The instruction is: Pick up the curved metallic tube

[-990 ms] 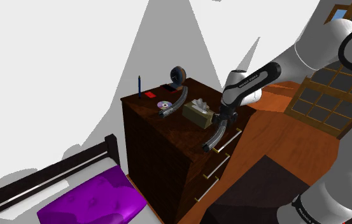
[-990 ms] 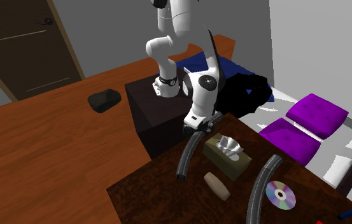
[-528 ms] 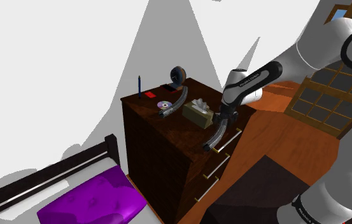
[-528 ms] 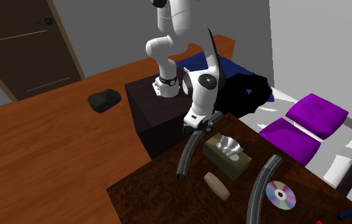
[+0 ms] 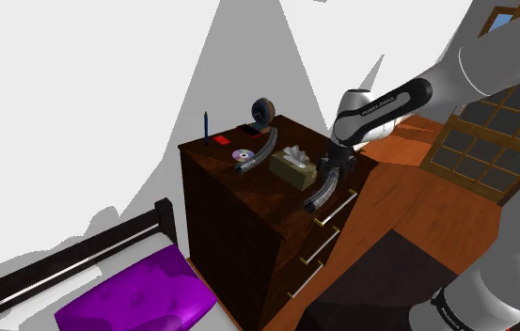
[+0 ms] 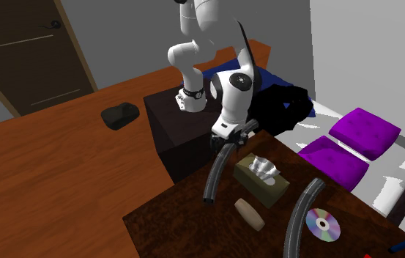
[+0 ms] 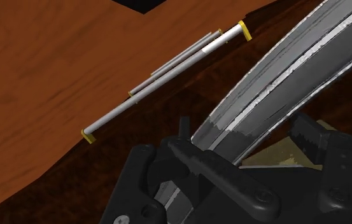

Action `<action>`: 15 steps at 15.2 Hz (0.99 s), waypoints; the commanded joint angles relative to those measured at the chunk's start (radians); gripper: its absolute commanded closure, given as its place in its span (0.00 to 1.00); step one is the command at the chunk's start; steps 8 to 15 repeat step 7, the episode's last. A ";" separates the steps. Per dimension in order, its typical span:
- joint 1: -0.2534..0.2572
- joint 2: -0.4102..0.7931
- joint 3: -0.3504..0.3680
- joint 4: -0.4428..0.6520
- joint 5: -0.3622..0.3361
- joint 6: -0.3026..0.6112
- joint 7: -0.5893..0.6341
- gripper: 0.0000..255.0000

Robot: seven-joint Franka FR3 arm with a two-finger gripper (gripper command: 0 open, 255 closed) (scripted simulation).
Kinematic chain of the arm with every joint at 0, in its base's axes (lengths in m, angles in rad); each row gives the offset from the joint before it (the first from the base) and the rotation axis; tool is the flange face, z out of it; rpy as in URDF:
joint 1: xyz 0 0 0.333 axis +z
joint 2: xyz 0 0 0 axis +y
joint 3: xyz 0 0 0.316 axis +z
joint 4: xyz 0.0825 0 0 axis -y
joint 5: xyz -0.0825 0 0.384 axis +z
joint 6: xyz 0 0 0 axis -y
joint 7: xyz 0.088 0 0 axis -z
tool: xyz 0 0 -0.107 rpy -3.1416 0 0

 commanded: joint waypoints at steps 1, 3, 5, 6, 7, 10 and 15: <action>0.001 -0.016 0.000 0.010 -0.001 -0.026 0.001 1.00; 0.001 -0.035 0.000 0.017 -0.002 -0.053 0.001 1.00; 0.001 -0.054 0.000 0.026 -0.003 -0.079 0.002 1.00; 0.001 -0.055 0.000 0.026 -0.003 -0.081 0.002 1.00; 0.001 -0.055 0.000 0.026 -0.003 -0.081 0.002 1.00; 0.001 -0.055 0.000 0.026 -0.003 -0.081 0.002 1.00; 0.001 -0.055 0.000 0.026 -0.003 -0.081 0.002 1.00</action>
